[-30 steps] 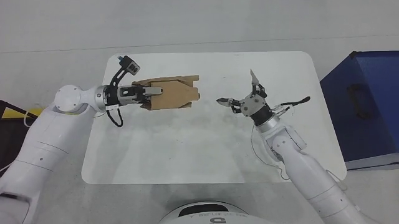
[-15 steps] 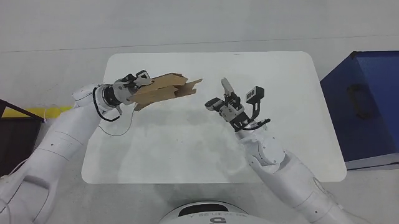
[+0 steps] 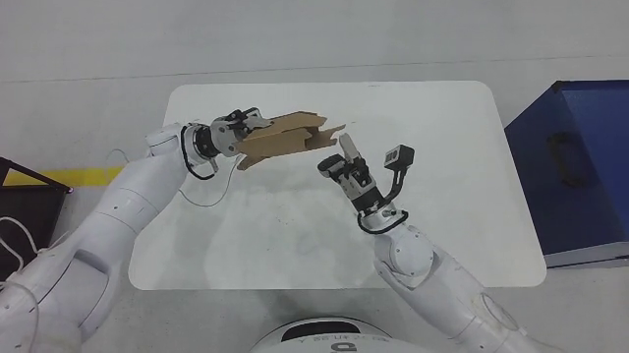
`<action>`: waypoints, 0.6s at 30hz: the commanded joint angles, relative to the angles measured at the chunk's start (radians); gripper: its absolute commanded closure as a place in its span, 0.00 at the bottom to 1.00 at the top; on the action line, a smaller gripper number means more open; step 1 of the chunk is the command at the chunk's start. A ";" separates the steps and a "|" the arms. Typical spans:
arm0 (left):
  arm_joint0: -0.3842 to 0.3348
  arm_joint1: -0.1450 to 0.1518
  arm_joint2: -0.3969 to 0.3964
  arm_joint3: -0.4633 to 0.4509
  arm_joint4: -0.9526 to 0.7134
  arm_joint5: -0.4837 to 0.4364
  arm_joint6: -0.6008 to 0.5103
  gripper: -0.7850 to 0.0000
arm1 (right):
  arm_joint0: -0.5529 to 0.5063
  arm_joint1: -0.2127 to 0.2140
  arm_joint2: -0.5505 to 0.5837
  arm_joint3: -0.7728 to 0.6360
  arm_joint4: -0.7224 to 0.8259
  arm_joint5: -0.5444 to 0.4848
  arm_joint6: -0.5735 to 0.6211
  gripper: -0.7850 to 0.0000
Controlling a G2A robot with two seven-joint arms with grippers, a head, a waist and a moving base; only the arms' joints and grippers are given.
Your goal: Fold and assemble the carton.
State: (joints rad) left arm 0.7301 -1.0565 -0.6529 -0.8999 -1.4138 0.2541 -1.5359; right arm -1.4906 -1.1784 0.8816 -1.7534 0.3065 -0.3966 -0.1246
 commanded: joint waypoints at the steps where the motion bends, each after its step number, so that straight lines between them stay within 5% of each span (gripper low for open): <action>1: -0.002 -0.008 0.001 0.009 0.005 -0.004 0.000 1.00 | -0.001 -0.003 -0.001 0.000 -0.008 0.006 -0.001 0.00; 18: 0.017 -0.024 -0.044 -0.022 0.050 -0.016 0.000 1.00 | 0.011 -0.037 0.020 0.021 0.040 0.043 -0.017 0.00</action>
State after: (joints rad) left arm 0.7443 -1.0814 -0.6939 -0.9185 -1.3655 0.2368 -1.5359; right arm -1.4797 -1.2142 0.8996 -1.7335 0.3474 -0.3540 -0.1426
